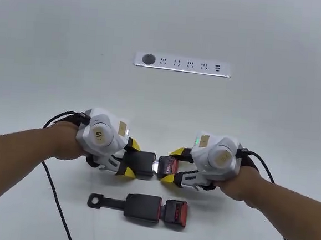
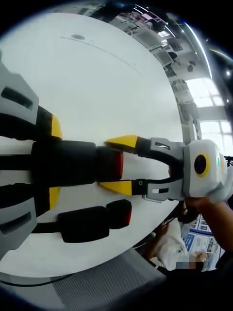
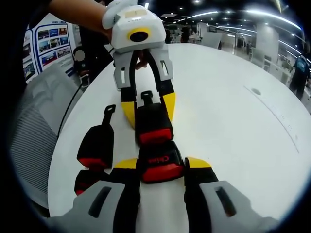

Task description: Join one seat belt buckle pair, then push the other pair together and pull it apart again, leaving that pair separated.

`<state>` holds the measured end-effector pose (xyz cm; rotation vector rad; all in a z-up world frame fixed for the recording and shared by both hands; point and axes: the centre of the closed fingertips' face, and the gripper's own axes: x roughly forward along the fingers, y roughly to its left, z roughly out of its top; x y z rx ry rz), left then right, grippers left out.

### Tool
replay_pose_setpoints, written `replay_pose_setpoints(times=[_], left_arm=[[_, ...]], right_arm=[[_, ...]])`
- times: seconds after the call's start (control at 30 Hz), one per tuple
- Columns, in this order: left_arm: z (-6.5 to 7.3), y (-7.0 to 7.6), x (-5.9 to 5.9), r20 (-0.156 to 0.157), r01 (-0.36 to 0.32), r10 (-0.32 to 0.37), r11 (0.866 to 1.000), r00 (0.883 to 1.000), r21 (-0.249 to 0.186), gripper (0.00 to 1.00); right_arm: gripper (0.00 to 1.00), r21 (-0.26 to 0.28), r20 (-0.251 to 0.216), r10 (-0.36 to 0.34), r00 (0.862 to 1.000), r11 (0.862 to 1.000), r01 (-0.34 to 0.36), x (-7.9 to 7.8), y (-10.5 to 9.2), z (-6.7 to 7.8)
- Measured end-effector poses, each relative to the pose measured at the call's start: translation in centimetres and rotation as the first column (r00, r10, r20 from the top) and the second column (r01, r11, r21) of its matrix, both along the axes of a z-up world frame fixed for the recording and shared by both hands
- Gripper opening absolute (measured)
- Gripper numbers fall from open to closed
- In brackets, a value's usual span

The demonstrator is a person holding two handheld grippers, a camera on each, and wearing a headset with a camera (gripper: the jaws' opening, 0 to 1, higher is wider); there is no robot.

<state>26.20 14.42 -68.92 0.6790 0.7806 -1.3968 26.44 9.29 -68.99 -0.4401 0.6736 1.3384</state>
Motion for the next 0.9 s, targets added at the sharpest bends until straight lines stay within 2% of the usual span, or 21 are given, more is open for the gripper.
replay_pose_setpoints(times=[0.9], left_arm=[[0.02,0.42,0.47,0.001,-0.01,0.01,1.0,1.0,0.014,0.34]], right_arm=[[0.34,-0.019,0.01,0.008,1.0,1.0,-0.008,0.5,0.03,0.04]])
